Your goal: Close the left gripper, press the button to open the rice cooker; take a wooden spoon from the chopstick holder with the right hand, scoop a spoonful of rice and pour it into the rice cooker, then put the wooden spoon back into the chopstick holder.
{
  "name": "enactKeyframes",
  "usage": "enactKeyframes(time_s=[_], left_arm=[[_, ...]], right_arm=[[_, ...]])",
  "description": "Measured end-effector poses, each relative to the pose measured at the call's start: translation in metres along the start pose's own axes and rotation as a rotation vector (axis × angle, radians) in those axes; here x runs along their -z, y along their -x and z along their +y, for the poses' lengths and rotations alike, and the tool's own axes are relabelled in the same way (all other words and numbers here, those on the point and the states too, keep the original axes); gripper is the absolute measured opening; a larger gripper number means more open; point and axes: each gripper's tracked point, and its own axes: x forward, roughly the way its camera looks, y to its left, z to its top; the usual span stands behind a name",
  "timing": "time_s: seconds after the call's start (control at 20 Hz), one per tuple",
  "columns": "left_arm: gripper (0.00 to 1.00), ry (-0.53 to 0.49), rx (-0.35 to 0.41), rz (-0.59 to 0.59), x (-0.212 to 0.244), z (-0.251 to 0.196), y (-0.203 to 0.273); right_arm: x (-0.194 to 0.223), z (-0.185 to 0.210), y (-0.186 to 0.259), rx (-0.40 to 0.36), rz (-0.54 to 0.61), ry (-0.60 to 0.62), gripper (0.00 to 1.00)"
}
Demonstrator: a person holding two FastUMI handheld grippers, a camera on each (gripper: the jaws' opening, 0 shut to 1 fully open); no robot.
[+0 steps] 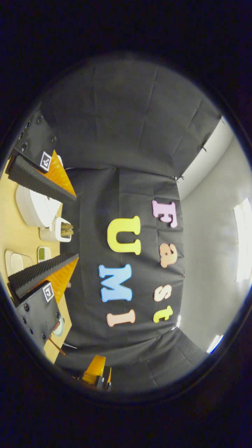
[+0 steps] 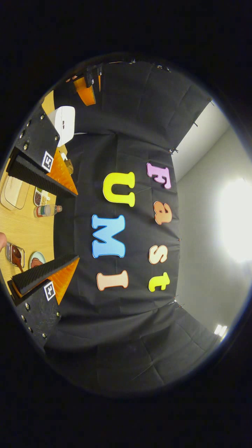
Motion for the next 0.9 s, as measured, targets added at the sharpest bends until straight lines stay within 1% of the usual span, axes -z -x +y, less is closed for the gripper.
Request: enactKeyframes(time_s=[0.05,0.1,0.2,0.4,0.45,0.5,0.55,0.6,0.9], left_arm=[[0.99,-0.001,-0.011,0.000,-0.001,0.002,0.000],[0.94,-0.003,-0.021,-0.003,0.000,0.005,-0.001],[0.97,-0.010,-0.027,-0.012,-0.003,0.006,0.001],[1.00,-0.010,-0.016,-0.030,-0.009,0.000,0.000],[1.00,-0.009,-0.015,-0.032,-0.010,-0.001,0.000],[0.98,-0.009,-0.013,-0.036,-0.010,0.000,-0.001],[1.00,-0.008,-0.011,-0.035,-0.009,-0.001,-0.002],[0.98,-0.001,-0.011,-0.035,-0.009,0.000,-0.002],[0.98,0.012,0.005,-0.051,-0.015,-0.002,-0.005]], right_arm=[[-0.001,0.001,-0.001,0.000,0.000,-0.004,0.97],[-0.001,0.002,-0.001,-0.001,0.000,-0.005,0.97],[0.000,0.002,-0.002,0.001,0.004,-0.003,0.97],[0.002,0.003,-0.004,0.002,0.015,-0.003,0.97],[0.002,0.003,-0.004,0.003,0.016,-0.003,0.97],[0.002,0.002,-0.005,0.005,0.017,-0.002,0.97],[0.003,0.002,-0.003,0.010,0.019,-0.001,0.97],[0.003,0.002,-0.004,0.011,0.021,-0.002,0.97],[0.002,0.008,-0.005,0.018,0.017,-0.012,0.97]])
